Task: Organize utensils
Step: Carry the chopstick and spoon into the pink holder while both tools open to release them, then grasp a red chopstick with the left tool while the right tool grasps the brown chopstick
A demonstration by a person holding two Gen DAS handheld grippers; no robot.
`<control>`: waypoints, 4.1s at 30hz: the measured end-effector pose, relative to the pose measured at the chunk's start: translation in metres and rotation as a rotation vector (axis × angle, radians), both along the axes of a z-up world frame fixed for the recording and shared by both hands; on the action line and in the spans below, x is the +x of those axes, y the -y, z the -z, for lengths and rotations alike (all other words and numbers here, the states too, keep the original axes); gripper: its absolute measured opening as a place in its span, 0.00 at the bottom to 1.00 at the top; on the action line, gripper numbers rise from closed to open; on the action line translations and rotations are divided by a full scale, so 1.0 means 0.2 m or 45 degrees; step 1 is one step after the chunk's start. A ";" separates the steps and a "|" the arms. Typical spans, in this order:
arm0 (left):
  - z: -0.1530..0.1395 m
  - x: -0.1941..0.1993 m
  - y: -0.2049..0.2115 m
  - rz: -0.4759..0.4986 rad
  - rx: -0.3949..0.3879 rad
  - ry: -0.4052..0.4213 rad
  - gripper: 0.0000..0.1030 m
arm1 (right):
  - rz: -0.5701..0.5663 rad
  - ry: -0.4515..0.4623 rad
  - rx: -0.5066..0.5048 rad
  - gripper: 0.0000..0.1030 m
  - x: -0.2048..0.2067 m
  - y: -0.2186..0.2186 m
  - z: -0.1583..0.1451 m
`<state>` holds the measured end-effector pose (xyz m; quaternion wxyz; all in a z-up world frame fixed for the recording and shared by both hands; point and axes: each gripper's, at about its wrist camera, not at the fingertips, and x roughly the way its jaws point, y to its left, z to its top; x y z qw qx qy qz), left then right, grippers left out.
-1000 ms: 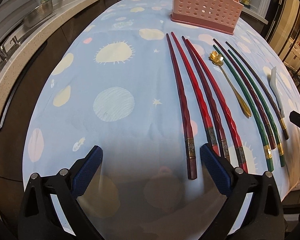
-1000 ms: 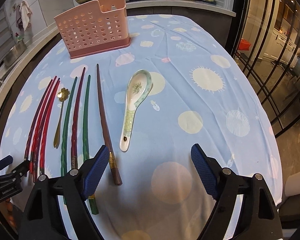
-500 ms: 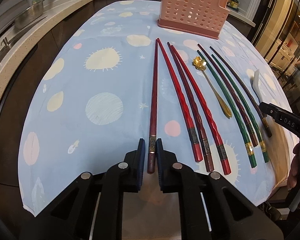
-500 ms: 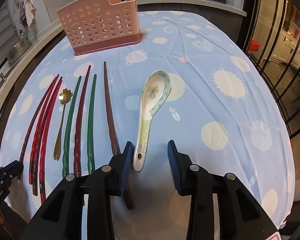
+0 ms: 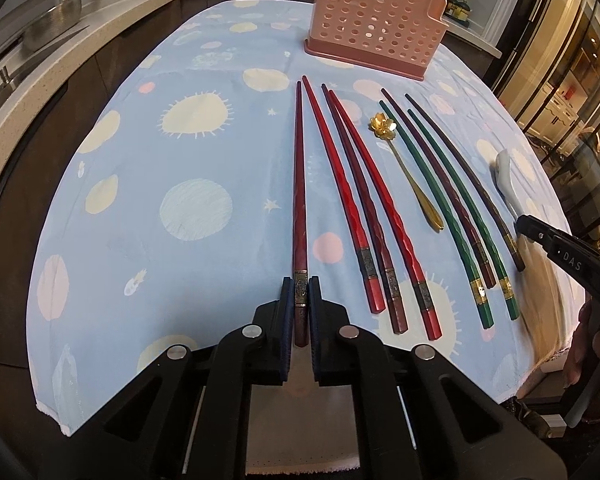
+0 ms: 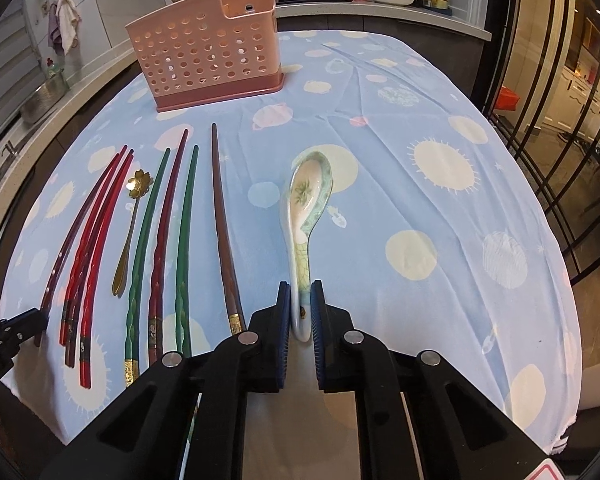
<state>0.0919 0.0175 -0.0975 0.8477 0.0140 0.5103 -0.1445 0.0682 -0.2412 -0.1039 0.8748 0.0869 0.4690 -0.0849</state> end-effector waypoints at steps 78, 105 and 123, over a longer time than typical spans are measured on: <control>-1.20 1.32 0.40 0.017 -0.196 0.630 0.23 | -0.066 0.381 0.159 0.32 1.26 0.19 -0.73; -0.43 0.45 0.08 -0.078 0.061 0.365 0.81 | -0.075 0.277 0.031 0.50 0.18 0.05 -0.41; -0.06 0.05 0.08 0.024 0.130 0.169 0.81 | -0.121 0.097 0.097 0.35 -0.06 -0.09 -0.04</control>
